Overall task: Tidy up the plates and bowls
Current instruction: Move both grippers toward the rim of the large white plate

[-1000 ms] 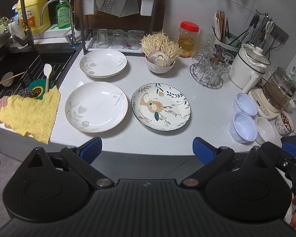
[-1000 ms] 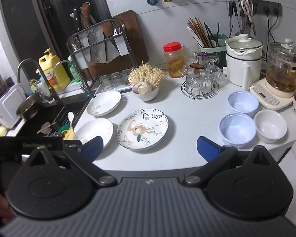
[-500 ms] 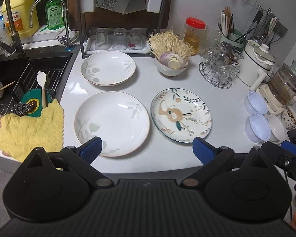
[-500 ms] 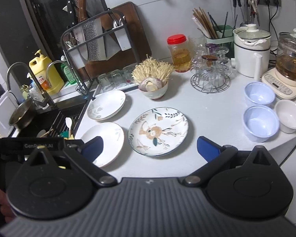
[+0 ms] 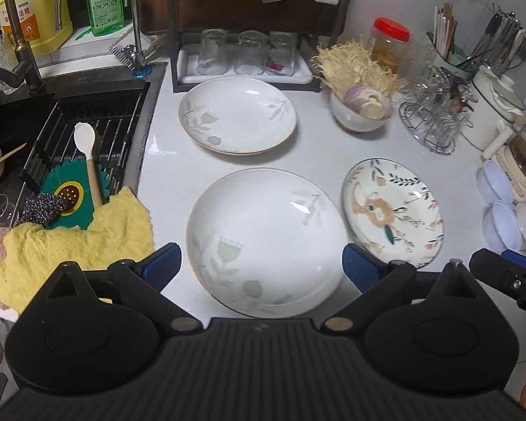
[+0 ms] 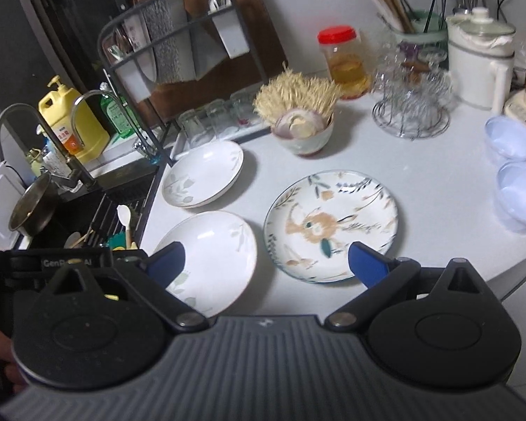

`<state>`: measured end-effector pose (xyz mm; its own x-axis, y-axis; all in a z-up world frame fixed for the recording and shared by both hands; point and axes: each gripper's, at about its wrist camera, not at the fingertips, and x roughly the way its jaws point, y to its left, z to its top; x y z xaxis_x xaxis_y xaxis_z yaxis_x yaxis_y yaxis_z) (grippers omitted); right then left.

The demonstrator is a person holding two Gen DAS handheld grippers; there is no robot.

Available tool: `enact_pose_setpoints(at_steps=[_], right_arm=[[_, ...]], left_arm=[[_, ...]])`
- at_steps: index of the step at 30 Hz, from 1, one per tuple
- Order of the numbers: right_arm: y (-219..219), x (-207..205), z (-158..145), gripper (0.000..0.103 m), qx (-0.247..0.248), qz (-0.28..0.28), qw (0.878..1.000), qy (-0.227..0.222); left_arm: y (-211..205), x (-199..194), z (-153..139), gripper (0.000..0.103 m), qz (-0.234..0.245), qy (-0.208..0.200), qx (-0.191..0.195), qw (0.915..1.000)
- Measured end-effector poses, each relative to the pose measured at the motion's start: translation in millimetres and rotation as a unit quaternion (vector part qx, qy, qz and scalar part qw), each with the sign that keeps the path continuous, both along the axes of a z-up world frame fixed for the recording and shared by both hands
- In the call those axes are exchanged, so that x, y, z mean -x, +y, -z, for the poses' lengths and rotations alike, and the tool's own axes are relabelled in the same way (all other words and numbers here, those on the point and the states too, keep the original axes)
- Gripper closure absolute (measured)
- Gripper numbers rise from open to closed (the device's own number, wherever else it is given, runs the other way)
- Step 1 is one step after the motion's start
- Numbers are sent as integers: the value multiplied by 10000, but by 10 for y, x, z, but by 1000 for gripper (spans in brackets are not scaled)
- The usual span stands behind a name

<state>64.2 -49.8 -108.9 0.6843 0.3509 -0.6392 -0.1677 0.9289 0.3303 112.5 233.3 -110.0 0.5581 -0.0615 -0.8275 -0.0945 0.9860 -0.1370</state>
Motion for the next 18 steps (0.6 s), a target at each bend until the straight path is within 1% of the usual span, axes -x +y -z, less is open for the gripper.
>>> enact_pose_setpoints(at_steps=[3,5,8,9,11,13,15,16,17,18], right_arm=[[145,-96,107,5,-101,-50,9998,154],[230,-160,194,8,-150,-67,9995,287],[357,-249,326,19,-145,-75,9986,499],[400,-284,375,25,-133,-65,9982,583],[449,-353,479,27,-271,-77,9966,774],[510,-421,589,40,-315,-64,9950,948],[581,-477,687,45,-290,-66,9938,1076],[607,-503,735,51,-315,-76,9930,1136],[636,-530,777,54,-301,-56,9922,1205],[662,-556,815,56,-255,-10,9918,1255]], left_arm=[[170,-104,117,3,106,79,-64,9999],[280,-168,207,3,146,120,-53,9998],[427,-256,328,3,169,187,125,9996],[465,-288,369,3,178,208,153,9995],[536,-367,455,4,204,230,184,9994],[591,-440,538,4,275,254,270,9989],[630,-504,612,4,360,240,307,9986],[640,-543,655,5,399,277,284,9984],[652,-591,708,10,456,311,299,9980],[666,-629,755,14,495,357,325,9976]])
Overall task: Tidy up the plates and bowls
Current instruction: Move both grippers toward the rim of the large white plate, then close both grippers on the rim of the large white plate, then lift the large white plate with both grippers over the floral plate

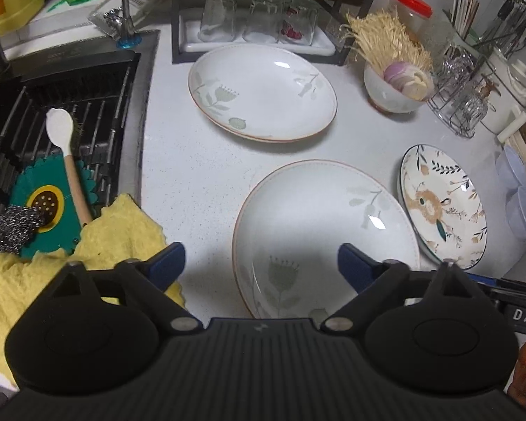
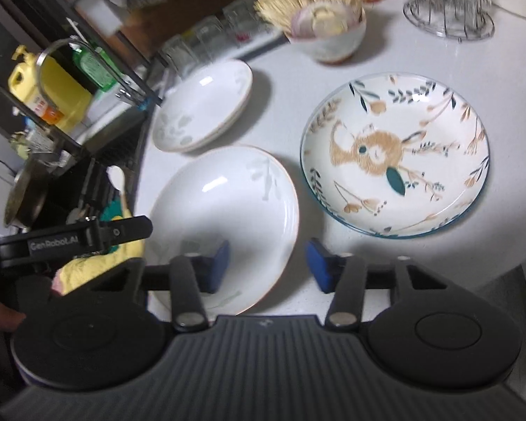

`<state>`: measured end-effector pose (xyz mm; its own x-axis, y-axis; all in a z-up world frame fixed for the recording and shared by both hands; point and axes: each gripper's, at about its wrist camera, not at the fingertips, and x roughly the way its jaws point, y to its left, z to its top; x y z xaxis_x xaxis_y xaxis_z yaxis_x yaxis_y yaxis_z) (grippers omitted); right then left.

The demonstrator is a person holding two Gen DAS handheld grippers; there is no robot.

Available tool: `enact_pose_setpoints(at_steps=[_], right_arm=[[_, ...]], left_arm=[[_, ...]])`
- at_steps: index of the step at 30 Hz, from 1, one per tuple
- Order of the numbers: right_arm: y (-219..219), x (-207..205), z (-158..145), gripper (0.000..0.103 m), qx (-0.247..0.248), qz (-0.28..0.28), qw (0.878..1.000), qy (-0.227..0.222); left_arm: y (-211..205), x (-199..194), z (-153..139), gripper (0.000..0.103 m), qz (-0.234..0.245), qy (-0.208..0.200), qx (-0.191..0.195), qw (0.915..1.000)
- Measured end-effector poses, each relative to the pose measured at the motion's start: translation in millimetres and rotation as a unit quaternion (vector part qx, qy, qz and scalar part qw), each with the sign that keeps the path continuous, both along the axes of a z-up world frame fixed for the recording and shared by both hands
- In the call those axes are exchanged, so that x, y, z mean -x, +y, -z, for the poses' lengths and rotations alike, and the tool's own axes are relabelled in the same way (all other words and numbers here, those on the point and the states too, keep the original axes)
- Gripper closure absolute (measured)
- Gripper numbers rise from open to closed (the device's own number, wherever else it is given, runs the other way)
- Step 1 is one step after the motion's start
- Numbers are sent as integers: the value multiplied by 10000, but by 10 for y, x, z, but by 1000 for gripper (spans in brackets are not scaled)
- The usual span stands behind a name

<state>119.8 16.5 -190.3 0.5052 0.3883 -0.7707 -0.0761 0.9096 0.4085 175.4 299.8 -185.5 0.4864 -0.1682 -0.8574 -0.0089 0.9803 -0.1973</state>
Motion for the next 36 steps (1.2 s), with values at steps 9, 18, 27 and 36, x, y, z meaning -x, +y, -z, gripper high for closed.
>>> enact_pose_setpoints(at_steps=[9,18,27,36], right_arm=[[90,-156,163,70,95,327,9993,138],[153,-211,200,79,301,531,9981,47],[120,-291,228,81,184,596,9980,107],[101,-308,62,80,105,568,9983,19]], left_arm=[[77,-249,295,43,303,146,144,9993],[98,-380,442,77,510,159,195,9984],[211,-488,459,82,479,195,513,9973],[241,-499,268,82,558,85,617,9965]])
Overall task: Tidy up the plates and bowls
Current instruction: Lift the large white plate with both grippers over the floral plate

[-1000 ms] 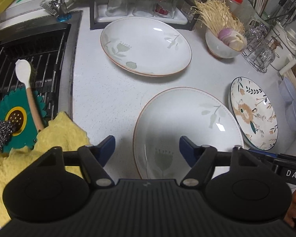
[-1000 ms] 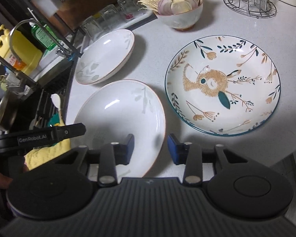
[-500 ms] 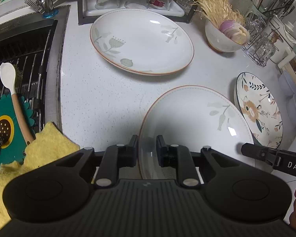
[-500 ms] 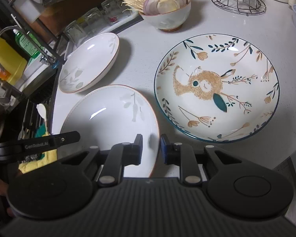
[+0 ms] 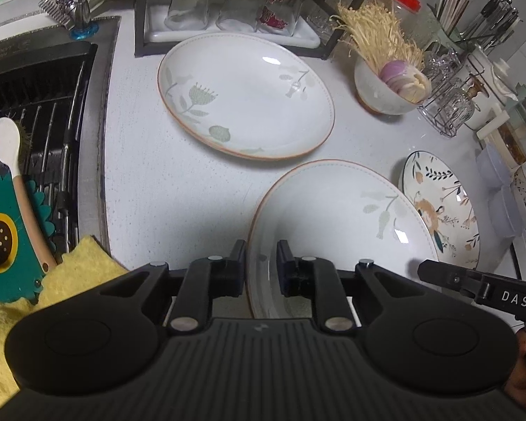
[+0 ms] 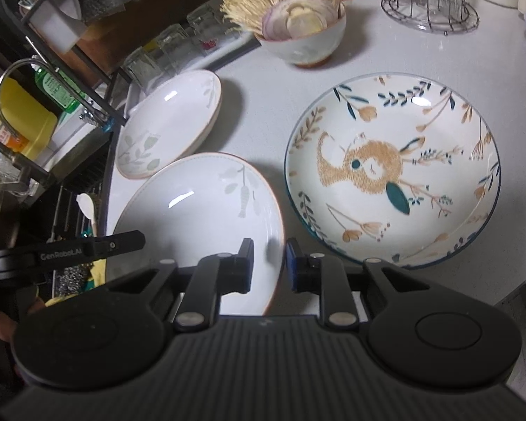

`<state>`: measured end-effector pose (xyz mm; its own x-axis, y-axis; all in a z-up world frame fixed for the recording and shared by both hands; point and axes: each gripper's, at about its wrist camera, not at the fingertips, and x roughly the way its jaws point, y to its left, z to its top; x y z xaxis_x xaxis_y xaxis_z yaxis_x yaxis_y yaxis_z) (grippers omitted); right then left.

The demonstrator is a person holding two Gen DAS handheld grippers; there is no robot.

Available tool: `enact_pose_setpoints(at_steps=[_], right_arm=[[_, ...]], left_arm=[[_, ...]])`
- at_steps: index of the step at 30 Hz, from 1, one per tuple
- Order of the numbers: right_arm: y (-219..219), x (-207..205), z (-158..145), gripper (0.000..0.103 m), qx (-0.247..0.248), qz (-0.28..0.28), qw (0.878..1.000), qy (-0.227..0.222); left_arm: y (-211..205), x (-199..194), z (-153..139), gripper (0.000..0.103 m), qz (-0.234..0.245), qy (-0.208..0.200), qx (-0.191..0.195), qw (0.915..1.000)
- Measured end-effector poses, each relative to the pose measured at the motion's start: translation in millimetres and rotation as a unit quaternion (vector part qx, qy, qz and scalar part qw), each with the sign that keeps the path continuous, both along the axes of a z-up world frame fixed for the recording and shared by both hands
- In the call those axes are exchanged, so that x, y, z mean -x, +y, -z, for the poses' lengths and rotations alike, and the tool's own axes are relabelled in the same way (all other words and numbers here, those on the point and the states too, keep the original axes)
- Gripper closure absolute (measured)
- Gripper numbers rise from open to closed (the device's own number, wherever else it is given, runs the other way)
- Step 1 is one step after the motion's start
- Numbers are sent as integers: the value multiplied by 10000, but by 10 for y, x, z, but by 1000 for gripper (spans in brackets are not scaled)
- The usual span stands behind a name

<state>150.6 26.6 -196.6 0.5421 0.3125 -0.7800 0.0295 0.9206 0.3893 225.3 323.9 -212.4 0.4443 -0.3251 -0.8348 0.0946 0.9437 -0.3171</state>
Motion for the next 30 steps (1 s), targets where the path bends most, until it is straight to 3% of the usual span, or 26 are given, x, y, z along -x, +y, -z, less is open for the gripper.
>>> enact_pose_setpoints(at_steps=[16,30], right_arm=[[-320,101,-565,80,49,208,9996,-182],[-1097,48,-669,80,93,195,9991,-353]], left_arm=[[-337,-41,-636,82,239,-189,169,9994],[-1171,23,-712,82,101,60,234,9997]])
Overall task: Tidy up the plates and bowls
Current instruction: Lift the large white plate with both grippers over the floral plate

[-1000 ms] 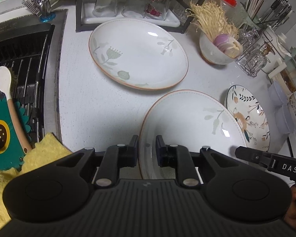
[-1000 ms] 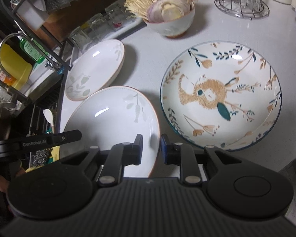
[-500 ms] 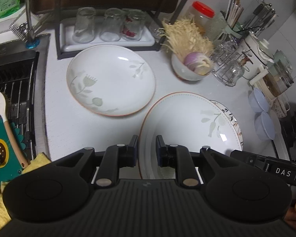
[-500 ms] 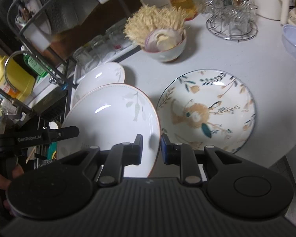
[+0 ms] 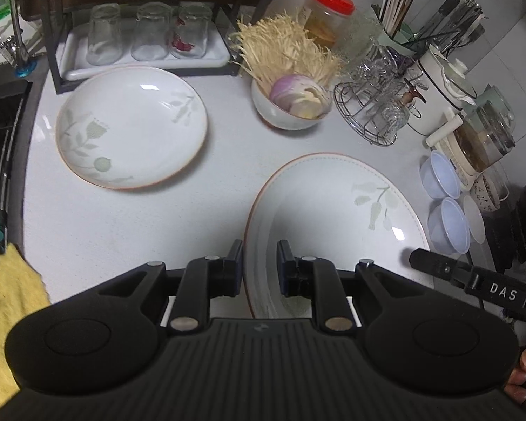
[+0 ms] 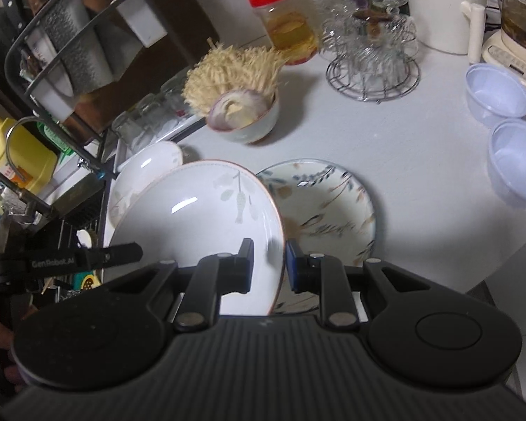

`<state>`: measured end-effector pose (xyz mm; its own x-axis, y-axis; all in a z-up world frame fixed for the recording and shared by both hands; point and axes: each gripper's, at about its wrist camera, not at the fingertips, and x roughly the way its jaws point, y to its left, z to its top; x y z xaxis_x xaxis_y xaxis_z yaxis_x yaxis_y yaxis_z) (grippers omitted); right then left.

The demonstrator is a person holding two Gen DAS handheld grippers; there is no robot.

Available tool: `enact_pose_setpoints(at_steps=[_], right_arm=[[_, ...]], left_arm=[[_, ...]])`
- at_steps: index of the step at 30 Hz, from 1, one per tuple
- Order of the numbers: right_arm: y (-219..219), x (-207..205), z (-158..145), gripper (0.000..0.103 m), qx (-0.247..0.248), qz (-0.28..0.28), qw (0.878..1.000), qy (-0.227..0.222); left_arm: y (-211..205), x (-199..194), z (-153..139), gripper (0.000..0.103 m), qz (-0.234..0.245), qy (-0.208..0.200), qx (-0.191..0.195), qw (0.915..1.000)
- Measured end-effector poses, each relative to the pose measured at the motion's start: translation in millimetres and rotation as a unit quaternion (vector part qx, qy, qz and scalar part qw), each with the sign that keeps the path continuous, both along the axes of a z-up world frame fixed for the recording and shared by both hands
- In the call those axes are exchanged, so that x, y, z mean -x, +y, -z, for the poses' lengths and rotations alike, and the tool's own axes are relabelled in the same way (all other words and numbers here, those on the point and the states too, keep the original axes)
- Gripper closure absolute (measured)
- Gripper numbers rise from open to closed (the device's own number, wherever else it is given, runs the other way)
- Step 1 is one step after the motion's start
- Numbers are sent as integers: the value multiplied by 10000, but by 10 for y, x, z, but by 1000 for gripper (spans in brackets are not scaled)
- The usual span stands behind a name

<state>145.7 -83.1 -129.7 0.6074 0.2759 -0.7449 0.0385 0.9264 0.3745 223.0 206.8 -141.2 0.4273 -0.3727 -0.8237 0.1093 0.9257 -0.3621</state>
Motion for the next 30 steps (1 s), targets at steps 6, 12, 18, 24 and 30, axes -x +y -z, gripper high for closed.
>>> enact_pose_setpoints(at_steps=[6,12,18,24,30], right_arm=[[-303,-75,64,80,83,-76,9999,65],[-537,-175,242,80,133,-74,9997,183],[-634,-369,396,80,184,-146,9995,218],[-604,-540,480,80,454,-366,9981,183],[-581,-639,544,80,663,-504,9964,180]], left_arm=[[-347,-68,67,82,3,129,-86,9999],[-615,-206,258,82,31,322,-167,9993],[-762,-343,454,82,-83,463,-315,9984],[-836,-443,632,82,-195,681,-443,9965],[-878,-476,728,82,-277,807,-512,9950]])
